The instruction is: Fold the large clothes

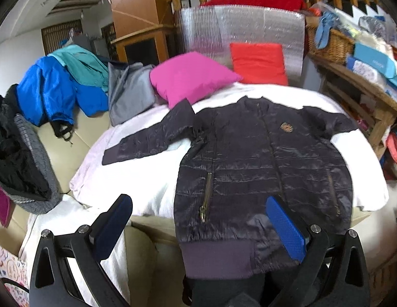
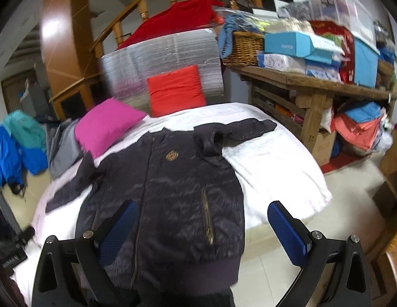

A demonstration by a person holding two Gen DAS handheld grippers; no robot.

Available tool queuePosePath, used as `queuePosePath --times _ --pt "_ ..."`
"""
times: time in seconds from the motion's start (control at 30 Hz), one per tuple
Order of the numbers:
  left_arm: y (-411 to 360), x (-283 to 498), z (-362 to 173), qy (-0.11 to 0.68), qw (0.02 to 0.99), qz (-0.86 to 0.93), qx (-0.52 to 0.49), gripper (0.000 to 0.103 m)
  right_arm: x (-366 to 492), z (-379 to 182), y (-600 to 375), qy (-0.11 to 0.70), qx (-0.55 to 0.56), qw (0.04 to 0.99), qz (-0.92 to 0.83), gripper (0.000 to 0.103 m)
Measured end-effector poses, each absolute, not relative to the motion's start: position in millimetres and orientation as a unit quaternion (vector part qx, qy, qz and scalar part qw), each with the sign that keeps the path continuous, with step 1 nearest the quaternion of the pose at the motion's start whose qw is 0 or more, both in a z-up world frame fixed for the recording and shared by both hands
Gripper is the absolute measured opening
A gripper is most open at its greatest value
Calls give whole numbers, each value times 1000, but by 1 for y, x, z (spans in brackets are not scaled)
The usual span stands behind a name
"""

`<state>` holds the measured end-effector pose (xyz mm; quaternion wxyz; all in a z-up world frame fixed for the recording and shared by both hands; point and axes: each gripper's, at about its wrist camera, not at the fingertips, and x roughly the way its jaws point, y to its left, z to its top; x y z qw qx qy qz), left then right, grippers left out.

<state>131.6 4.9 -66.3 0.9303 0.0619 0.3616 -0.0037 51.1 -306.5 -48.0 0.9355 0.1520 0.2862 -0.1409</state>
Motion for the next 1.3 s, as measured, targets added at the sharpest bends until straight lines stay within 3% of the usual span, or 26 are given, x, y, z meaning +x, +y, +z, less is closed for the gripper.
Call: queuePosePath --times 0.27,0.5,0.67,0.83,0.9,1.0,1.03,1.07,1.3 --pt "-8 261 -143 454 886 22 94 103 166 -108 -454 320 312 890 -86 103" --pt "-12 349 -224 538 835 53 106 103 264 -183 -580 291 476 823 -104 102" --pt "-23 367 -249 553 823 49 120 103 334 -226 -645 275 544 779 -150 84" --pt "-18 367 -249 545 833 28 93 103 386 -250 -680 274 554 761 -197 79" --pt "-11 365 -250 545 835 20 70 103 402 -256 -687 280 550 760 -202 72" --pt "-2 357 -249 543 838 13 40 103 425 -253 -683 294 508 776 -230 51" --pt "-1 355 -249 541 840 13 36 103 426 -251 -676 300 497 781 -230 32" --pt "0 354 -249 540 841 13 35 103 430 -246 -673 298 492 786 -227 23" --pt "7 346 -231 551 832 -2 60 103 438 -151 -576 256 405 870 -117 18"
